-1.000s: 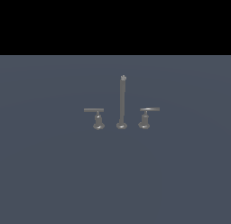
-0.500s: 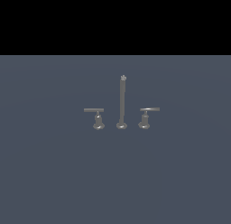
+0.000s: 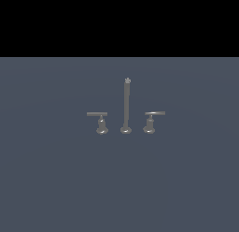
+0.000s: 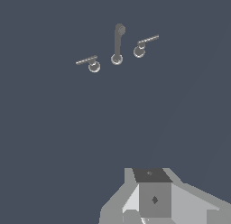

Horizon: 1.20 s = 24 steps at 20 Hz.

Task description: Turn on the faucet by rotating a designated handle.

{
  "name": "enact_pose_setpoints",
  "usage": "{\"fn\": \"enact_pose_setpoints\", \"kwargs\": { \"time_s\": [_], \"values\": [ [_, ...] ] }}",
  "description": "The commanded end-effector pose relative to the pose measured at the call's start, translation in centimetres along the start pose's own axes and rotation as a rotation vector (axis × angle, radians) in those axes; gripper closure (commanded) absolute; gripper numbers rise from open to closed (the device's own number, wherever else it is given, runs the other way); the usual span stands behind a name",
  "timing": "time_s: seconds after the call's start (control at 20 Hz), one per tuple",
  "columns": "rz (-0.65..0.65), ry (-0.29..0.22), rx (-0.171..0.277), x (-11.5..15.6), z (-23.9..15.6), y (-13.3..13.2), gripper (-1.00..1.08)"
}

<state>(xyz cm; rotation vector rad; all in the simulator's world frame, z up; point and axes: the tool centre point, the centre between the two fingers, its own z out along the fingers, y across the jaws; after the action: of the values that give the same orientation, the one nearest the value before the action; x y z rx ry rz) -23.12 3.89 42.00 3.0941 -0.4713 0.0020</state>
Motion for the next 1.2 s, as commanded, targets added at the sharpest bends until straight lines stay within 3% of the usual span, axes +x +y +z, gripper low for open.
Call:
{"fn": "enact_pose_setpoints", "kwargs": {
  "time_s": [0.0, 1.15],
  "values": [
    [0.054, -0.001, 0.001, 0.4, 1.4, -1.2, 1.08],
    [0.528, -0.009, 0.012, 7.4, 14.0, -10.2, 1.08]
  ]
}}
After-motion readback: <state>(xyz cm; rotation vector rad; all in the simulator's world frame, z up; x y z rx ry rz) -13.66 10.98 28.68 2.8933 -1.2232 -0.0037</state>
